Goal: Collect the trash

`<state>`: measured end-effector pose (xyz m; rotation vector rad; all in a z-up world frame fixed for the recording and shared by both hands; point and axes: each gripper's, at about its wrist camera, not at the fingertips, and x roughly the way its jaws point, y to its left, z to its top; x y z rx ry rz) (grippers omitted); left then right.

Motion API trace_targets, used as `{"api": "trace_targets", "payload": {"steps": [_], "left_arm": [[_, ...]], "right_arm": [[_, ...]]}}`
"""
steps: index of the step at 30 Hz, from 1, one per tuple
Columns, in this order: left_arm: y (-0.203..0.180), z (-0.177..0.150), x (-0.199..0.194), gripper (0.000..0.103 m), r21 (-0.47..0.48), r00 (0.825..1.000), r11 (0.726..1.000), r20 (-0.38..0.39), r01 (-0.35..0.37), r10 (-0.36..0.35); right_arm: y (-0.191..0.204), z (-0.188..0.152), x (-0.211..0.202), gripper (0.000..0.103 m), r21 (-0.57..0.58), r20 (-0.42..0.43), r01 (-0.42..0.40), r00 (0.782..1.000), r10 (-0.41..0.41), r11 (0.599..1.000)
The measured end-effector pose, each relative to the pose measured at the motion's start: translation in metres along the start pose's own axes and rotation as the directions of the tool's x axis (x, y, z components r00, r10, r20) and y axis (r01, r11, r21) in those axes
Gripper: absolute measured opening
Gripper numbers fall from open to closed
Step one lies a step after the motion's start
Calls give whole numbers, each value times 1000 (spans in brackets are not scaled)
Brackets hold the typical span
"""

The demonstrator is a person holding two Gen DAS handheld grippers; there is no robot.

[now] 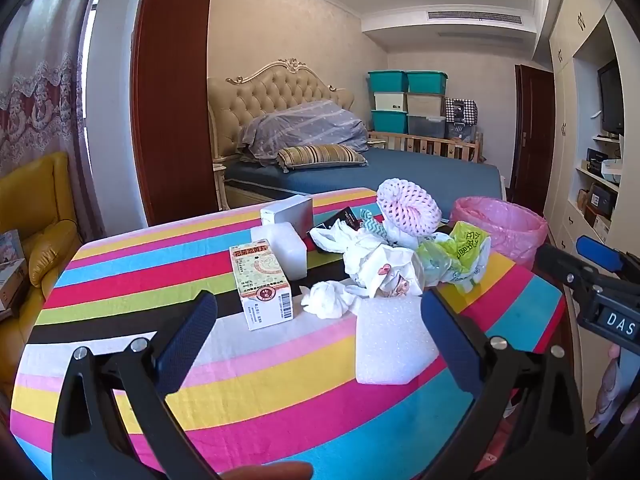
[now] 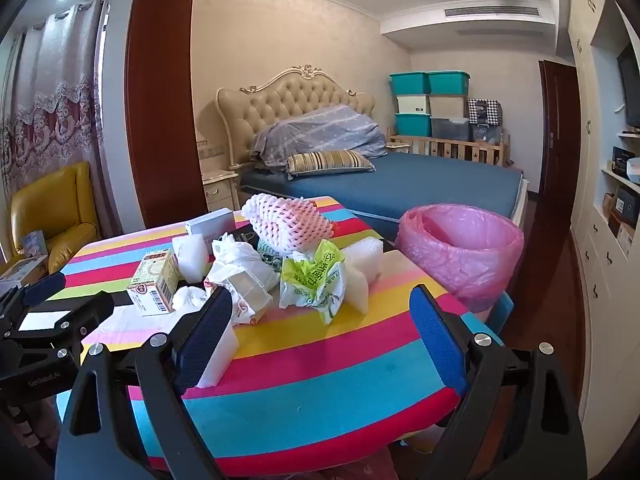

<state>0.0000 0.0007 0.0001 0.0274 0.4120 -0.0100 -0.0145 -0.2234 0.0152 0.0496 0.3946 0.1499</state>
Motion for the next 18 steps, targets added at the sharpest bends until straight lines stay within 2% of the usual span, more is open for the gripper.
{"api": "trace_targets", "payload": {"steps": [18], "left_arm": [[0, -2, -2, 99, 9, 1000, 1000, -2, 1, -1]], "right_arm": [[1, 0, 4, 85, -5, -14, -1, 1000, 1, 1000]]}}
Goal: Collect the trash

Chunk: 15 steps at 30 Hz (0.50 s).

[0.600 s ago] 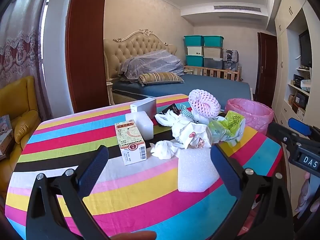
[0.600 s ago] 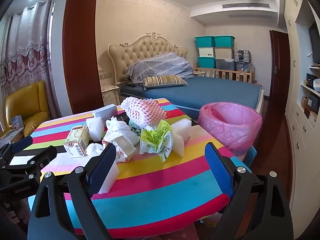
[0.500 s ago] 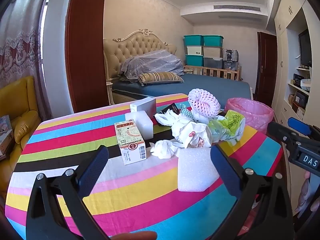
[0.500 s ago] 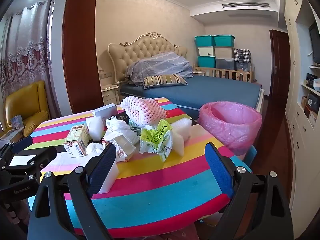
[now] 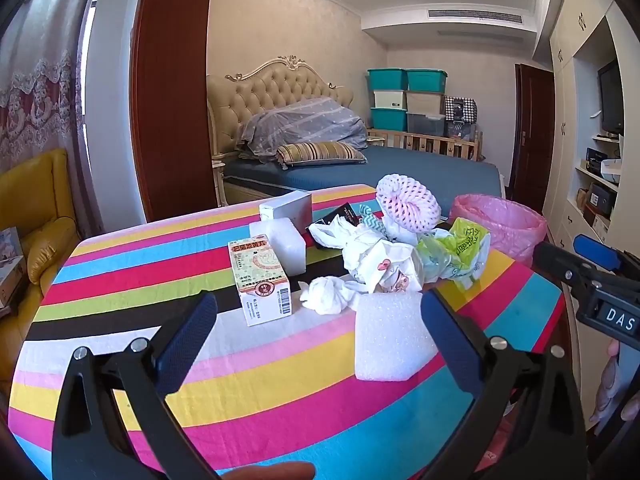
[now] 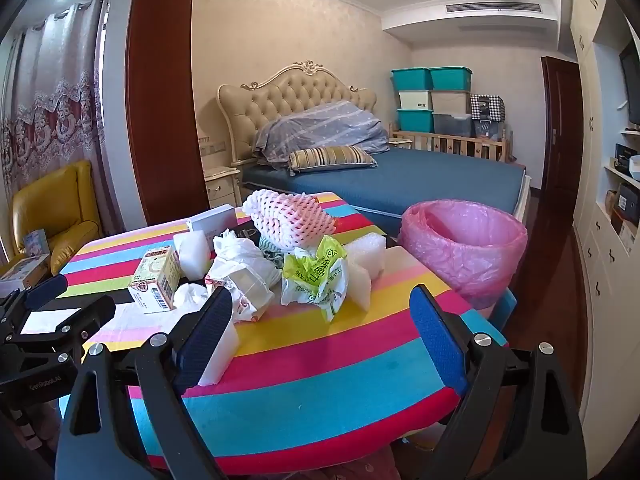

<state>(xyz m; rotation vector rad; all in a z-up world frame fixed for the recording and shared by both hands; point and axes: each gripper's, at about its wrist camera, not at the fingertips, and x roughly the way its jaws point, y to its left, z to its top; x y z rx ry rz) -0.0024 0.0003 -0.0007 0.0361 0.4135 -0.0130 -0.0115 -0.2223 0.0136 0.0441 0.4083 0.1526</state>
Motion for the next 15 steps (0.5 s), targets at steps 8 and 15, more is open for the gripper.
{"api": "trace_targets", "payload": {"steps": [8, 15], "left_arm": [[-1, -4, -1, 99, 0, 1000, 1000, -4, 0, 0], [-1, -5, 1, 99, -2, 1000, 1000, -8, 1, -1]], "right_arm": [[2, -1, 3, 85, 2, -3, -3, 1000, 3, 1000], [1, -1, 3, 85, 4, -6, -2, 1000, 2, 1000]]}}
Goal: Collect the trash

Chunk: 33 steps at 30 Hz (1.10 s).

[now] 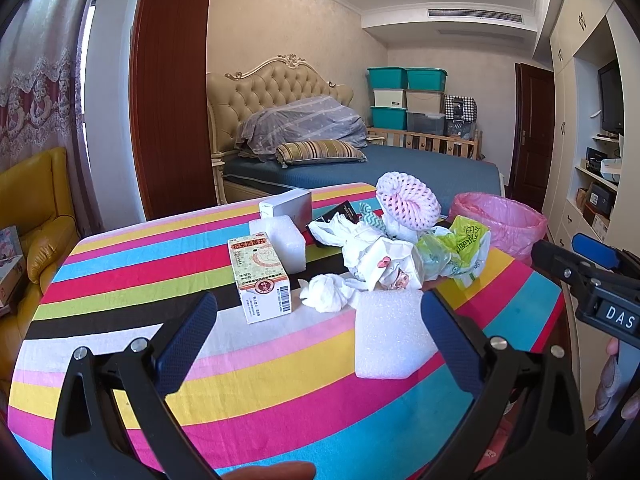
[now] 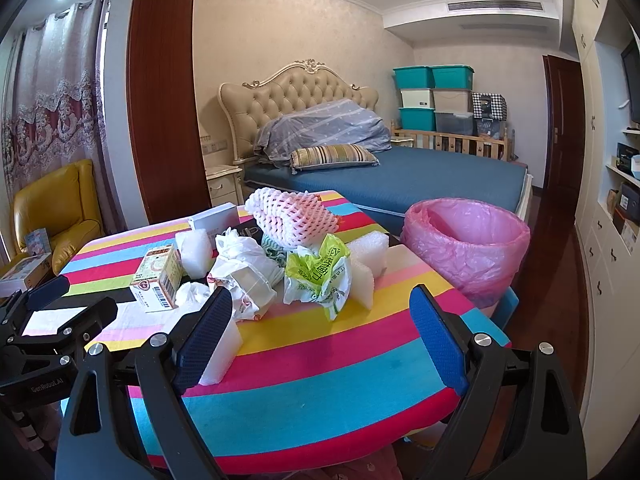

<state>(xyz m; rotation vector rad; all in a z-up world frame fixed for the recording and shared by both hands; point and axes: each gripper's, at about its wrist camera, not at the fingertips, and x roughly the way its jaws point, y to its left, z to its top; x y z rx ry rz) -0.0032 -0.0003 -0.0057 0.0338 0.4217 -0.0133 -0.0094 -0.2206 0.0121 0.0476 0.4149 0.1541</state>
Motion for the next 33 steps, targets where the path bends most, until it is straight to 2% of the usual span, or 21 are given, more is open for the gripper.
{"api": "trace_targets", "payload": {"steps": [33], "left_arm": [[0, 0, 0, 99, -1, 1000, 1000, -3, 1, -1]], "right_arm": [[2, -3, 4, 85, 4, -9, -2, 1000, 2, 1000]]}}
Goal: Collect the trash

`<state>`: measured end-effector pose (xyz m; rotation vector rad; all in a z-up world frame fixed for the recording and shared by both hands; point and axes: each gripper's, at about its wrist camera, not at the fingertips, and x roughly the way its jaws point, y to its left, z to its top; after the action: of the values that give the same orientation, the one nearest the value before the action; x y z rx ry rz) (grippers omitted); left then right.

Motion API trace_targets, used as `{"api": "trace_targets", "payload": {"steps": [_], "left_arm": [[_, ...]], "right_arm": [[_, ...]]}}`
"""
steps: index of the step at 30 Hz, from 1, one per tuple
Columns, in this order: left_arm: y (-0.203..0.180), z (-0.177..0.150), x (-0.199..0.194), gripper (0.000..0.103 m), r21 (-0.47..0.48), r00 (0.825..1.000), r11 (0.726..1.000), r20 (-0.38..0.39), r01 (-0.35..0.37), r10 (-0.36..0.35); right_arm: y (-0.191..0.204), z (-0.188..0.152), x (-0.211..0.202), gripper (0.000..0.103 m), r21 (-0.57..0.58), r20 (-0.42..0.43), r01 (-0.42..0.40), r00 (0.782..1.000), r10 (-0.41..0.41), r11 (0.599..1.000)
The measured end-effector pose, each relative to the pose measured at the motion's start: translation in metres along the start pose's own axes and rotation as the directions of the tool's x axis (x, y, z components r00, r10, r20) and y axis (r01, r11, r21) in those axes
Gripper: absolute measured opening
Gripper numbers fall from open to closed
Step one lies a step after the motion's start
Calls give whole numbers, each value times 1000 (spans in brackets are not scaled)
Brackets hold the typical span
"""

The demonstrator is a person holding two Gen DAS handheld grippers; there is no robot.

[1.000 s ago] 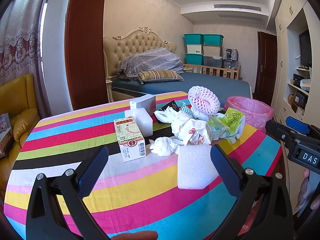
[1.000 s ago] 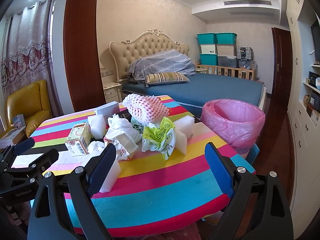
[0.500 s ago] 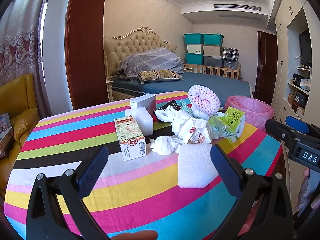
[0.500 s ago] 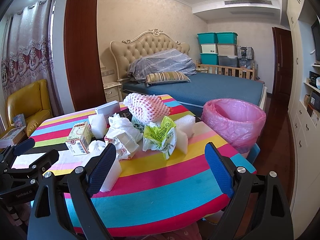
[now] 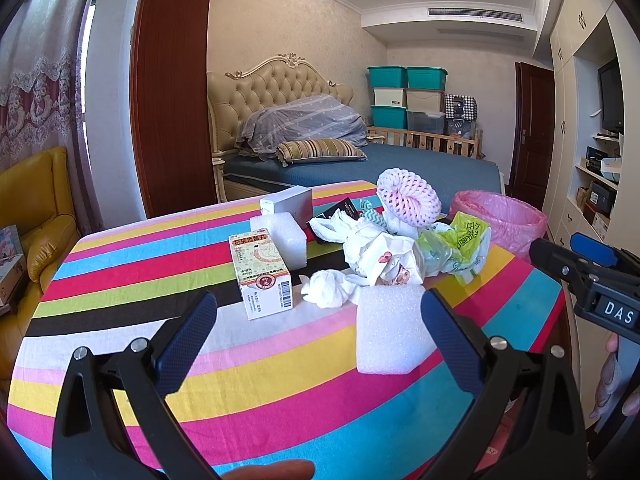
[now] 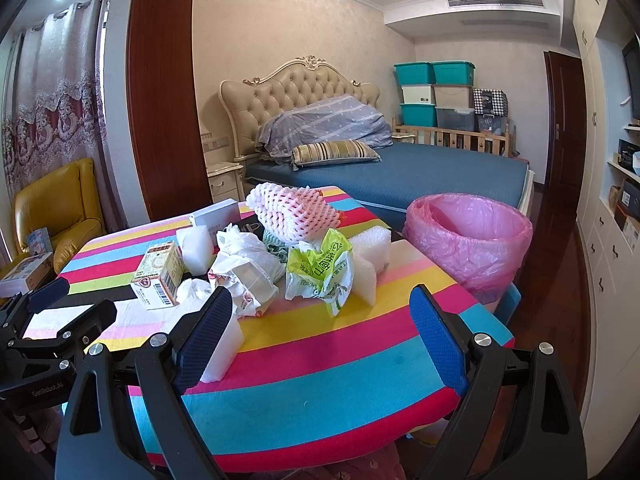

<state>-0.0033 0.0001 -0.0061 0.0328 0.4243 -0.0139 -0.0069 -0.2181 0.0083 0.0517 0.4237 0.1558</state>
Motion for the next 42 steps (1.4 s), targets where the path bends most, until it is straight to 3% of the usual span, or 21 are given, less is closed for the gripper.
{"api": "trace_targets", "payload": {"steps": [42], "left_arm": [[-1, -3, 0, 99, 2, 1000, 1000, -8, 6, -6]], "right_arm": [[-2, -7, 7, 85, 26, -27, -4, 1000, 5, 1000]]}}
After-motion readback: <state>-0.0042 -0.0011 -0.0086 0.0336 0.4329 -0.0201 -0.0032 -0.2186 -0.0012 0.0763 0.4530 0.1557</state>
